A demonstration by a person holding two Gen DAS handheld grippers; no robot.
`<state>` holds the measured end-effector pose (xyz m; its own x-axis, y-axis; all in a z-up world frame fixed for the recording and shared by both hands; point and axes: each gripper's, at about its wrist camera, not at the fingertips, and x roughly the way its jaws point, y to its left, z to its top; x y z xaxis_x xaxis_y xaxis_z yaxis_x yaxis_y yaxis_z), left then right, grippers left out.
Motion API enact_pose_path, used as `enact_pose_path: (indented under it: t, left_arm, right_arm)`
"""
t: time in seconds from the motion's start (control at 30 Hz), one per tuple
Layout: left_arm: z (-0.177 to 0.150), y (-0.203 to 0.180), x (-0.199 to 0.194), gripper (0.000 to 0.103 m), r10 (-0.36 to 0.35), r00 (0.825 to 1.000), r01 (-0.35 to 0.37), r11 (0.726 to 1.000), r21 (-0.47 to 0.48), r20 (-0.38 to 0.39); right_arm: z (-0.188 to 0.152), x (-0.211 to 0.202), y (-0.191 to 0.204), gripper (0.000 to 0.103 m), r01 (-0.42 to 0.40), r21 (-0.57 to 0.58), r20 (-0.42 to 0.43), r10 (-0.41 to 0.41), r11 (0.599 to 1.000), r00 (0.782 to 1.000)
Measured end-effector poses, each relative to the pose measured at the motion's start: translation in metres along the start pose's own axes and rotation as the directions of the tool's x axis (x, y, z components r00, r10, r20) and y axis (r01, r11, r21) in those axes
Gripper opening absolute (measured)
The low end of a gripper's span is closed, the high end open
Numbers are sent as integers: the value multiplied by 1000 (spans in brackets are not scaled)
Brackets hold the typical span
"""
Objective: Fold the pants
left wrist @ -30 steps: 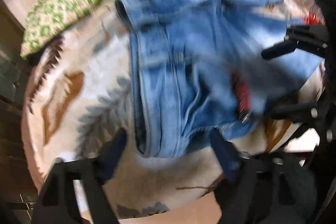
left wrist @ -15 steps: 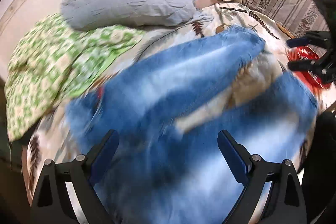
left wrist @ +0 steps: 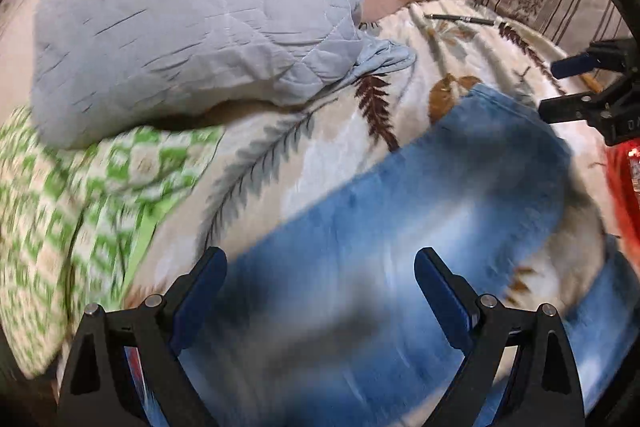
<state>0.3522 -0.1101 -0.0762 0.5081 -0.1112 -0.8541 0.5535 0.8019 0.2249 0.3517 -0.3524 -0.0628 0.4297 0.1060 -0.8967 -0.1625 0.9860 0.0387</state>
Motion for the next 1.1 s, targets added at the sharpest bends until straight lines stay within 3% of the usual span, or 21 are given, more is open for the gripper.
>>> enact_pose_path:
  t: [0.17,0.23,0.27,0.3,0.33,0.37,0.4,0.53,0.73,0.93,1.1]
  left_arm:
    - [21,12,60,95,-38,996,39,999,16,-75]
    - [23,11,74,95,-52,994,54,998,26,-101]
    - [23,9,80,95,-59,991,64,997,35,-121]
    - [22,6,86,87,-76,986,84,995,52,-146]
    - [20,4,88,63,-96,984,107,992,65,-151]
    - [19,3,89,7,-133,978,144,988,60,-164]
    - [19,3,87,7,-155,973,163,986,35,-168]
    - [15,-5,67,6,-141,978,155,984,85,-152]
    - [-5,-9,-21,6,-139,990,140,987,82,-25]
    - [-56,-40,-125,6,-161,983,150,980,132,82]
    - [-120,-88,-170,6,-212,971,192,968,161,114]
  right_arm:
    - [30,67,-16,83,25,50,-103,-20,998,994]
    - [36,89,-25,73,-15,92,-139,28,996,990]
    - [38,95,-27,58,-35,103,-149,50,994,988]
    - [38,104,-27,32,-58,106,-168,76,993,983]
    - [38,111,-25,24,-78,95,-189,95,992,977]
    - [37,113,-22,15,-87,78,-190,100,993,977]
    - [36,112,-16,2,-102,37,-176,107,994,979]
    - [31,93,-5,2,-99,-19,-128,96,995,987]
    - [15,18,-6,2,-125,-38,7,126,991,992]
    - [-48,-79,14,2,-173,-122,151,191,977,970]
    - [-129,-127,33,2,-182,-173,146,208,968,967]
